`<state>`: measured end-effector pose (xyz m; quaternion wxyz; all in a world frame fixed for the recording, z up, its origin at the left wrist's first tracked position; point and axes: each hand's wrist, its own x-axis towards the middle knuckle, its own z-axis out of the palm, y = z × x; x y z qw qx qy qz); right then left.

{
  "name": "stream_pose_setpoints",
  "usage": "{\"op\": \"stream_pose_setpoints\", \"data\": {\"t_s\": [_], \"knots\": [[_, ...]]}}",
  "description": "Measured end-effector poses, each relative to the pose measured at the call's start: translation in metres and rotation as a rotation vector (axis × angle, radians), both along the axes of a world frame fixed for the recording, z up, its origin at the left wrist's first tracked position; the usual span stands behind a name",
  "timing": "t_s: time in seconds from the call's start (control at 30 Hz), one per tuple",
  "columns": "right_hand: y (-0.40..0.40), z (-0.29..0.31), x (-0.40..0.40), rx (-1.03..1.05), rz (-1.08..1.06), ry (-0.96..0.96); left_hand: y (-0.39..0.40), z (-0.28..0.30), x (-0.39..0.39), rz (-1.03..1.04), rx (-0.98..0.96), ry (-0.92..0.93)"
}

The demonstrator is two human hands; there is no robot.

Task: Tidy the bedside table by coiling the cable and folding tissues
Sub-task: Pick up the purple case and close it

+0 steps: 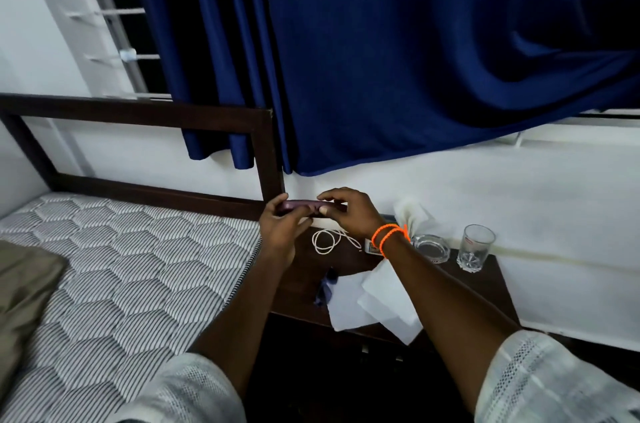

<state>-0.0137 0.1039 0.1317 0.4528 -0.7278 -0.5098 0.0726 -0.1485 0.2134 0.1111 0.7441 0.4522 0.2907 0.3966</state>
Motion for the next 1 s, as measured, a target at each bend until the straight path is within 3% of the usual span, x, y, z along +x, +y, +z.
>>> {"op": "stream_pose_setpoints", "data": {"t_s": [0.17, 0.33, 0.47, 0.63, 0.7, 0.8, 0.93, 1.0], "knots": [[-0.011, 0.026, -0.004, 0.032, -0.011, -0.111, -0.011, 0.024, -0.006, -0.025, -0.044, -0.080], [-0.012, 0.042, -0.012, 0.070, -0.069, -0.483, -0.016, 0.047, -0.008, -0.069, -0.078, -0.119], [-0.011, 0.049, -0.020, 0.019, -0.146, -0.675, -0.023, 0.059, -0.013, -0.101, -0.126, -0.148], [-0.007, 0.053, -0.025, 0.017, -0.201, -0.718, -0.028, 0.068, -0.017, -0.111, -0.159, -0.203], [-0.005, 0.055, -0.024, 0.050, -0.145, -0.643, -0.027, 0.068, -0.021, -0.109, -0.144, -0.222], [-0.005, 0.061, -0.021, 0.143, -0.117, -0.362, -0.022, 0.064, -0.028, -0.119, -0.139, -0.258], [-0.009, 0.069, -0.019, 0.163, -0.028, 0.358, -0.016, 0.061, -0.033, -0.170, -0.123, -0.280], [-0.007, 0.066, -0.014, 0.172, -0.005, 0.553, -0.015, 0.062, -0.035, -0.188, -0.065, -0.227]]}}
